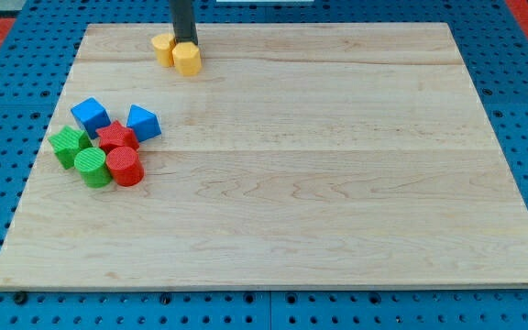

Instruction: Push the yellow hexagon to the red star

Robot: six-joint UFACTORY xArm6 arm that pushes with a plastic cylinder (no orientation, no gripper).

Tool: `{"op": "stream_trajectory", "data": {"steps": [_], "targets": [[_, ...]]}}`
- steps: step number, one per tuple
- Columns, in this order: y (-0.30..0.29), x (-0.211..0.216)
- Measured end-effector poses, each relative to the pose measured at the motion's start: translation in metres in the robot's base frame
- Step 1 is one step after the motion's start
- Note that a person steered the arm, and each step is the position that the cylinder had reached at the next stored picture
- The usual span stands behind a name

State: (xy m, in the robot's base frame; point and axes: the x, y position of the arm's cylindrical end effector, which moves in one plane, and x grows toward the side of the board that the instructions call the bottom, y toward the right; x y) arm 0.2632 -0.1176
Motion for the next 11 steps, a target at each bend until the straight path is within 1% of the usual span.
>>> {"op": "stream_trajectory", "data": {"steps": [1,2,3,4,5,6,7,8,9,10,11], "targets": [[0.025,0.05],[0.024,0.078],[0.037,0.057],[0.031,0.066],[0.005,0.092],[-0.026,0.092],[-0.029,0.096],[-0.006,0.115],[-0.004,0.146],[0.01,0.14],[0.037,0.155]]}}
